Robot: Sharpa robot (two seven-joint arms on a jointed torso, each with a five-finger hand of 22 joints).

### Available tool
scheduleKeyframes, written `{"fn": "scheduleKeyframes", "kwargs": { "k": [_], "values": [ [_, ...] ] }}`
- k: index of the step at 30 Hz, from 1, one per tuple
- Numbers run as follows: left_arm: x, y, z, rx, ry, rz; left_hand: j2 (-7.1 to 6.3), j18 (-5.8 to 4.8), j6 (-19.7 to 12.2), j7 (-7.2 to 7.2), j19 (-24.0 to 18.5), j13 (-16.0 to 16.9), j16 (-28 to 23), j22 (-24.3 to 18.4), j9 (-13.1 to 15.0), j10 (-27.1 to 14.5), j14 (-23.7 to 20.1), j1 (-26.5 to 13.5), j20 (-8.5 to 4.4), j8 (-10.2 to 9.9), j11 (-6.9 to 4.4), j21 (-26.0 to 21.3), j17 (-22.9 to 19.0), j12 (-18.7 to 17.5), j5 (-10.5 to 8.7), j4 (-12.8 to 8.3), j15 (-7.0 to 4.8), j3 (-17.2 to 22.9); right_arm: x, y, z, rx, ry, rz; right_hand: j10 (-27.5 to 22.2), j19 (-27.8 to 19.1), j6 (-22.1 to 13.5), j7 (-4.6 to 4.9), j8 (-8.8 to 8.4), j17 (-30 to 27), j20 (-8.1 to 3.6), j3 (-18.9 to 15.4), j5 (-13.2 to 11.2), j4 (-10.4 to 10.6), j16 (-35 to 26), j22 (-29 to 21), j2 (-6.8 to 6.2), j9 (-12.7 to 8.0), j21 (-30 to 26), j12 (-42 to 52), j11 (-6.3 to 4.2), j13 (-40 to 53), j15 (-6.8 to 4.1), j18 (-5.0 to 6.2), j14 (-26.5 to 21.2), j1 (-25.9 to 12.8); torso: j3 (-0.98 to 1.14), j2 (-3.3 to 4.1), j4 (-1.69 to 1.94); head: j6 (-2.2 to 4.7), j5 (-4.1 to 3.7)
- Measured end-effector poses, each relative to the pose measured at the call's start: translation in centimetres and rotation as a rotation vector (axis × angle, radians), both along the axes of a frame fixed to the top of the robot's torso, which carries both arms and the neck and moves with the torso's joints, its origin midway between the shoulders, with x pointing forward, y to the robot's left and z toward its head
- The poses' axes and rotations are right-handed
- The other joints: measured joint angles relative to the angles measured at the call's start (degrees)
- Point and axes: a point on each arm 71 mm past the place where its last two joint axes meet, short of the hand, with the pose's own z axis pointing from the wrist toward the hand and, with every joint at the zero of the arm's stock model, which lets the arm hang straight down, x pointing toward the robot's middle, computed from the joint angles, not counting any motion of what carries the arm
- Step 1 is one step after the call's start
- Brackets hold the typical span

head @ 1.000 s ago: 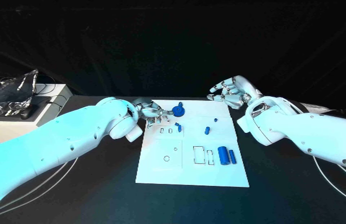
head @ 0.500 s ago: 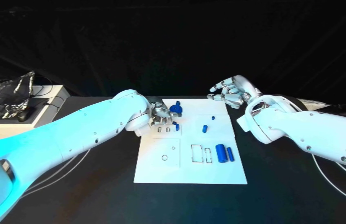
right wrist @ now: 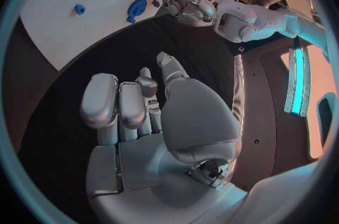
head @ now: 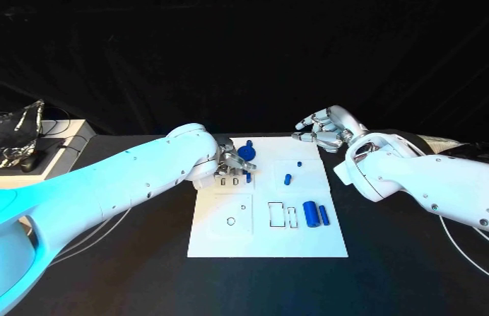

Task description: Assemble the parts on the task board

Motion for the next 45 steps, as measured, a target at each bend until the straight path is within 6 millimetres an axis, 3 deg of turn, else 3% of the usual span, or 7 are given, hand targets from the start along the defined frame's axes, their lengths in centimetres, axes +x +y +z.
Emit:
{"fn": "scheduleKeyframes", "kwargs": {
  "k": [12,30,38,45],
  "values": [
    [0.07,-0.26,-0.27,0.031,0.02,-0.012,0.0,0.0,0.5,-0.09,0.2,0.37,-0.01,1.25,1.37,0.0,0.0,0.0,0.2,-1.53,0.0,-0.29,0.37,0.0,0.0,0.04,0.0,-1.18,0.01,0.06,-0.01,-0.002,0.004,0.001,0.01,0.0,-0.08,-0.08,0.0,0.05,0.0,0.0,0.0,0.0,0.0,-0.01,0.0,0.0,0.0,0.0,0.01,-0.01,0.0,0.0,0.0,0.0,-0.12,0.11,-0.04,-0.35,-0.16],
    [0.13,-0.74,-0.61,0.043,0.04,-0.027,0.01,-0.01,0.5,-0.1,0.19,0.58,-0.01,2.23,2.16,-0.19,-0.23,0.92,0.2,-2.1,0.2,-0.94,0.23,-0.01,0.0,0.0,0.22,-1.6,0.02,0.24,-0.05,-0.003,0.008,0.005,0.03,0.0,-0.08,-0.1,-0.34,0.14,0.0,0.0,0.0,0.0,0.0,-0.02,0.0,0.09,0.0,0.0,0.03,-0.02,0.01,0.0,0.0,0.0,-0.17,0.16,0.03,-0.74,-0.72],
    [0.22,-0.68,-0.68,0.044,0.042,-0.025,0.48,-0.01,0.49,-0.1,0.19,0.57,-0.01,2.52,2.25,-0.19,-0.23,1.59,0.2,-2.1,0.2,-1.16,0.11,-0.01,0.0,-0.16,0.22,-1.76,0.03,0.32,-0.06,-0.003,0.01,0.007,0.1,0.0,-0.08,-0.1,-0.34,0.13,0.0,0.01,0.0,0.0,0.0,-0.02,0.0,0.18,0.0,0.0,0.11,-0.01,0.01,0.0,0.0,0.01,-0.14,0.16,0.06,-0.9,-0.76],
    [0.23,-0.7,-0.79,0.046,0.047,-0.027,1.61,-0.01,0.63,0.04,0.19,0.57,-0.02,2.62,2.4,-0.4,-0.23,3.72,0.2,-2.09,0.0,-1.51,0.04,-0.01,0.0,-1.92,0.22,-1.43,0.04,0.38,-0.08,-0.004,0.011,0.008,0.1,0.0,-0.08,-0.1,-0.34,0.13,0.0,0.01,0.0,0.0,0.0,0.03,0.0,0.17,0.0,0.0,0.11,-0.01,0.01,0.0,0.0,0.01,-0.12,0.18,0.05,-0.98,-0.75]
  ]
}}
